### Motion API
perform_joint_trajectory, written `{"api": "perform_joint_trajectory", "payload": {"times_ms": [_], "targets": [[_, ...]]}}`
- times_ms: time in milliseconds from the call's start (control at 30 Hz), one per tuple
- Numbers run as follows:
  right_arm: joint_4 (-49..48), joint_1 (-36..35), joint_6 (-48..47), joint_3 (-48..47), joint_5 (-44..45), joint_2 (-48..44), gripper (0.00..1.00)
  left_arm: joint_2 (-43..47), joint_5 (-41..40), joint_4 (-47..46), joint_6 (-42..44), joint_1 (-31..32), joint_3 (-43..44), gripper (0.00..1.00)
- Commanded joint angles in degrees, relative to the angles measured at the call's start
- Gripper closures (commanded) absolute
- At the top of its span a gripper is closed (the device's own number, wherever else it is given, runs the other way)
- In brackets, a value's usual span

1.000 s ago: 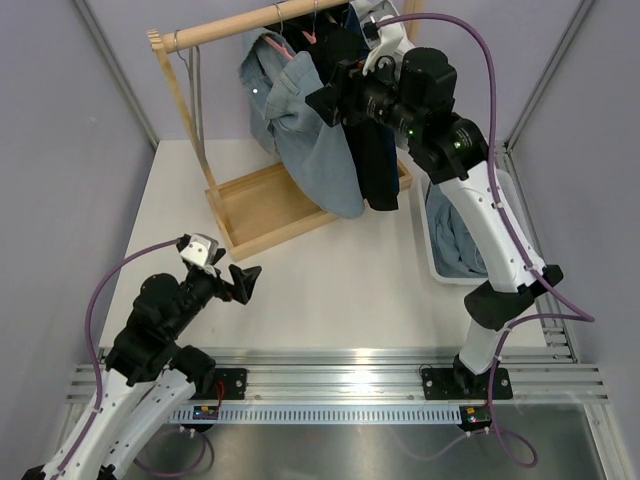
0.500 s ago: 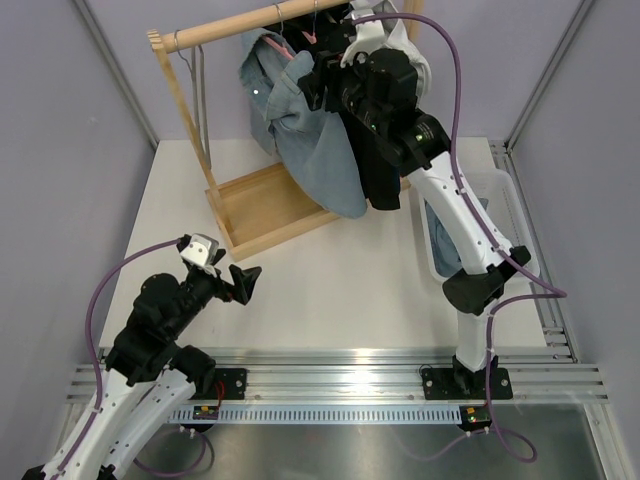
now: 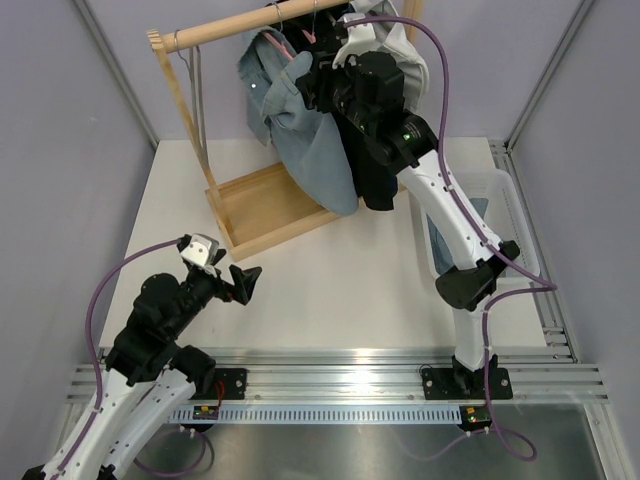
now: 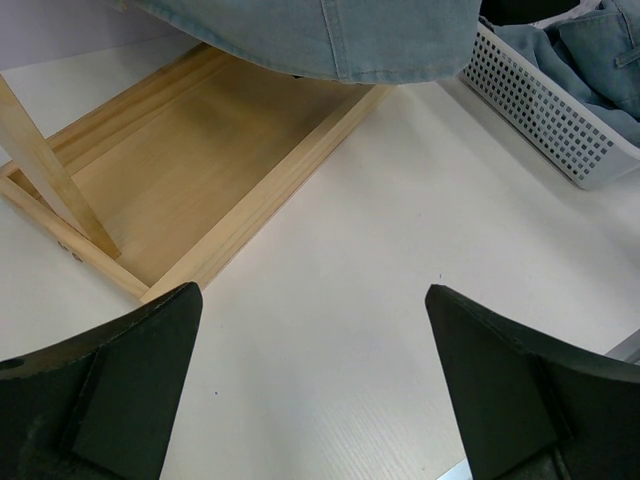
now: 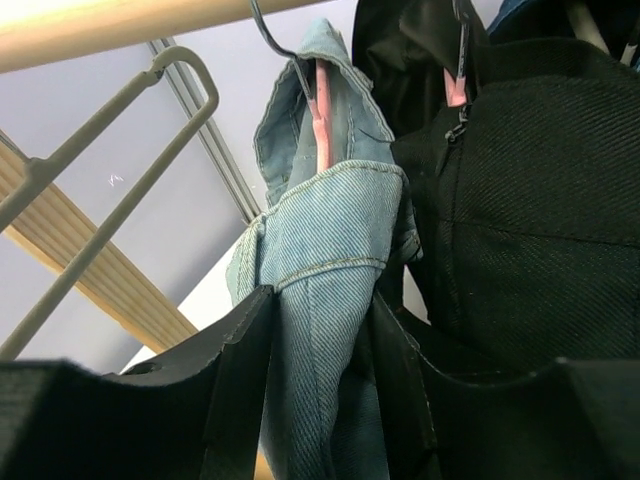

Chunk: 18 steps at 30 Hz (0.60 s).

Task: Remove the skirt from the hanger
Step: Pick up the hanger from the clothesline.

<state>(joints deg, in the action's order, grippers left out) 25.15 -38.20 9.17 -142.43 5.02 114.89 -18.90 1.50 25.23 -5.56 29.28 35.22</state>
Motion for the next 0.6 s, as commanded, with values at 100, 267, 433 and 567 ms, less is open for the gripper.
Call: {"api": "perform_joint_trajectory", "payload": {"times_ms": [100, 267, 433, 567], "targets": [[-0.36, -0.56, 0.67, -1.89, 0.70, 2.35, 0.51, -0.44, 1.14, -1.33, 0.82, -0.19, 1.52, 0.01], [0.69, -0.56, 0.06, -1.18, 0.35, 3.32, 0.51, -0.53, 1.31, -1.33, 0.82, -0.19, 1.60, 0.01], [1.39, -0.48, -0.55, -0.66, 0.43, 4.38, 0.51, -0.62, 1.31, -1.33, 0.82, -0.27, 1.60, 0.01], [1.57, -0.48, -0.82, -0.74, 0.43, 5.43, 0.52, -0.62, 1.23, -1.42, 0.82, -0.19, 1.52, 0.01]]}}
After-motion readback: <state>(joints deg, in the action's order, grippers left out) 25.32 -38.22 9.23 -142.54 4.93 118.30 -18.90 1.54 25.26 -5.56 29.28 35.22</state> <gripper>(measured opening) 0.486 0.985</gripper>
